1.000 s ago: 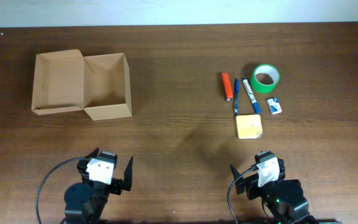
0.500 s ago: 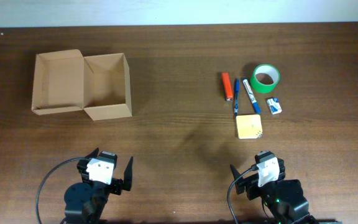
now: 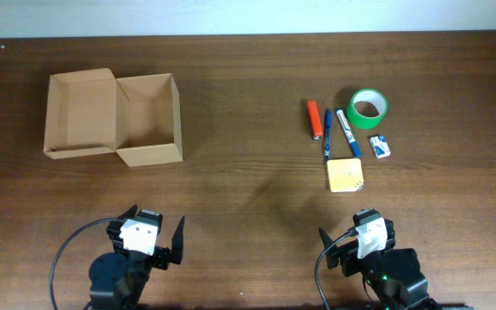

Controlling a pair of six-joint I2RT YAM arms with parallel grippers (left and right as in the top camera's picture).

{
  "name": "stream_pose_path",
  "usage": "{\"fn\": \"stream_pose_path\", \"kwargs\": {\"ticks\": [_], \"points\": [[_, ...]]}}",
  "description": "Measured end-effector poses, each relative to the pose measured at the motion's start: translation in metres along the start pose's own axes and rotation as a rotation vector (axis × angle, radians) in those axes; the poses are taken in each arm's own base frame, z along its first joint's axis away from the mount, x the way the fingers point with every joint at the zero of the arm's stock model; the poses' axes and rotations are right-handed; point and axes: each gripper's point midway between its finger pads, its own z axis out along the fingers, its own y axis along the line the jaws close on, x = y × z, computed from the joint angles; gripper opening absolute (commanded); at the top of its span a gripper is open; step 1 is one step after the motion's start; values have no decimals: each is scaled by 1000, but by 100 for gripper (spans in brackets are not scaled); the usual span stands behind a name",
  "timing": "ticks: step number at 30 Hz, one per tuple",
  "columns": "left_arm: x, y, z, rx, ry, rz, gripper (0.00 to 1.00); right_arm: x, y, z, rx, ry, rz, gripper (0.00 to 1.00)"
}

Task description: Pack container

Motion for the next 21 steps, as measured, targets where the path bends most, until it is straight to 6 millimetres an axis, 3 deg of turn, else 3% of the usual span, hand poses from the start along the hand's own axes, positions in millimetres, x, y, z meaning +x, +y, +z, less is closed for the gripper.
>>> {"fn": "stream_pose_path", "kwargs": {"ticks": [11, 21], "points": [[0, -1, 0, 5, -1, -26, 100, 0, 0, 0, 0, 0, 0, 99], [-7, -24, -2, 142, -21, -203, 100, 0, 0, 0, 0, 0, 0, 99]]}}
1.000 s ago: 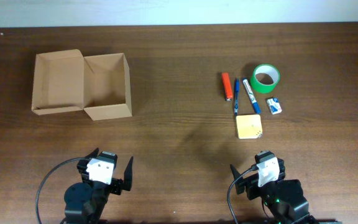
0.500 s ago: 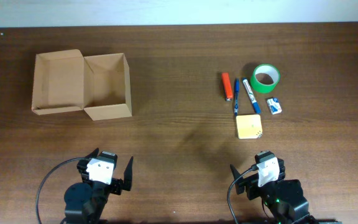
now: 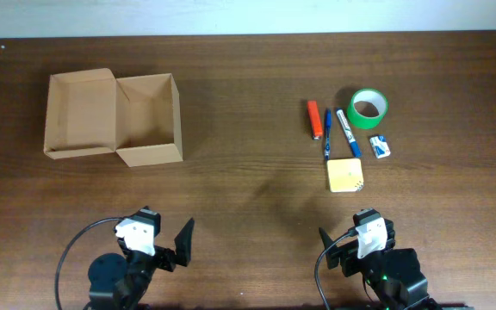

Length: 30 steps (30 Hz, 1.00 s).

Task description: Pack container

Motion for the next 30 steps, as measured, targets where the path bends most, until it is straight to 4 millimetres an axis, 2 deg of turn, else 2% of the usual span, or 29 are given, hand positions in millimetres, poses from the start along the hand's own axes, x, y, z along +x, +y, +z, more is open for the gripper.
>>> {"fn": "stream_pose_path", "kwargs": {"ticks": [9, 16, 18, 23, 30], "points": [[-11, -8, 0, 44, -41, -59, 100, 0, 0, 0, 0, 0, 0, 99], [-20, 15, 6, -83, -23, -82, 100, 0, 0, 0, 0, 0, 0, 99], [-31, 22, 5, -134, -16, -85, 100, 0, 0, 0, 0, 0, 0, 99], [-73, 36, 4, -239, -9, -88, 100, 0, 0, 0, 0, 0, 0, 99], [-115, 49, 32, -302, 97, -103, 100, 0, 0, 0, 0, 0, 0, 99]]}}
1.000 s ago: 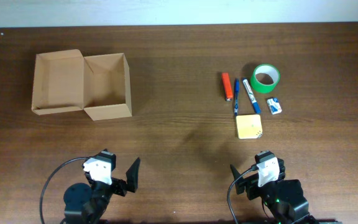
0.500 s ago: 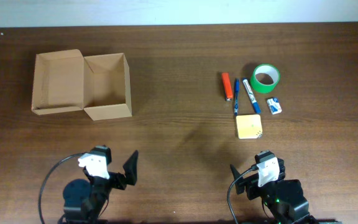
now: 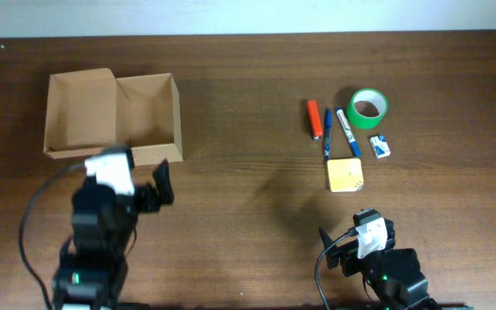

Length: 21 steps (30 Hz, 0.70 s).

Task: Pack container
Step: 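Reach the left gripper into the cardboard box and grip its wall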

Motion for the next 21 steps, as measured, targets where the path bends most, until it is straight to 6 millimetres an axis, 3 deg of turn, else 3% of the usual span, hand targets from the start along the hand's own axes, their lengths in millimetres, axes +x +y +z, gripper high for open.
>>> {"fn": "stream_pose_path", "kwargs": {"ticks": [12, 21], "points": [[-45, -7, 77, -46, 190, 2, 100, 0, 0, 0, 0, 0, 0, 99], [-36, -5, 136, -64, 282, 7, 100, 0, 0, 0, 0, 0, 0, 99]]}}
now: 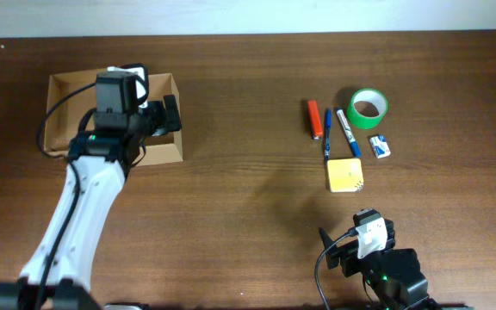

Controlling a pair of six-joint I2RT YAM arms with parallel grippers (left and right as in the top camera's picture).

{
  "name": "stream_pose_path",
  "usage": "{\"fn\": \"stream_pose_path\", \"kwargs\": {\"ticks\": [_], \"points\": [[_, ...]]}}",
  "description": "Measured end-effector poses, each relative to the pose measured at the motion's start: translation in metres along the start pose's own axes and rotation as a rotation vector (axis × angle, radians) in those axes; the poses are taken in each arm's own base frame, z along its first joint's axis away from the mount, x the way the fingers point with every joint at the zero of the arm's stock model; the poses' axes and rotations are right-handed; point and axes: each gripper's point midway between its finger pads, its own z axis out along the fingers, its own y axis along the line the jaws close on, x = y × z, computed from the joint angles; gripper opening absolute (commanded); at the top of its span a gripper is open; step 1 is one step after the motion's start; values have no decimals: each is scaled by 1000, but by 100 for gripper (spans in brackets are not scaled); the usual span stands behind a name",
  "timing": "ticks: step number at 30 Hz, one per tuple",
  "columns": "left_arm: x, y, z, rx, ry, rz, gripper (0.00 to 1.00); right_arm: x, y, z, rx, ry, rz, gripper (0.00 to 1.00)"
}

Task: Pack container
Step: 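Reach the left gripper into the cardboard box and grip its wall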

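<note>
An open cardboard box (pixel 160 152) stands at the table's left, its lid flap (pixel 65 112) folded out to the left. My left gripper (pixel 151 114) hangs over the box's open compartment, jaws apart and empty. To the right lie an orange lighter (pixel 314 119), a blue pen (pixel 326 133), a blue-and-white marker (pixel 348 132), a green tape roll (pixel 368 107), a small white-and-blue eraser (pixel 381 146) and a yellow pad of notes (pixel 344 175). My right gripper (pixel 356 243) rests open at the front edge, just below the pad.
The left arm stretches from the front left corner up to the box. Brown wooden table (pixel 239 198) runs between the box and the row of items. A pale wall borders the far edge.
My left gripper was just in front of the box's near wall; now it is over the box's open compartment. The right arm and all items stayed put.
Both grippers first rested at the front edge, open. The left gripper then turned slightly at its rest spot, later stood just in front of the box, and is now over the box. Nothing has been picked up; the right arm has not moved.
</note>
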Motion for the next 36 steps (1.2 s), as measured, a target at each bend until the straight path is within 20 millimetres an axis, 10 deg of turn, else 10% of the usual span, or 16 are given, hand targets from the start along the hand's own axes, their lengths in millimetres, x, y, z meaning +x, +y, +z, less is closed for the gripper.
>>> {"fn": "stream_pose_path", "kwargs": {"ticks": [13, 28, 36], "points": [[-13, -3, 34, 10, -55, -1, 100, 0, 0, 0, 0, 0, -1, 99], [37, -5, 89, 21, 111, 6, 100, 0, 0, 0, 0, 0, 0, 99], [50, -15, 98, 4, 141, 43, 64, 0, 0, 0, 0, 0, 0, 99]]}}
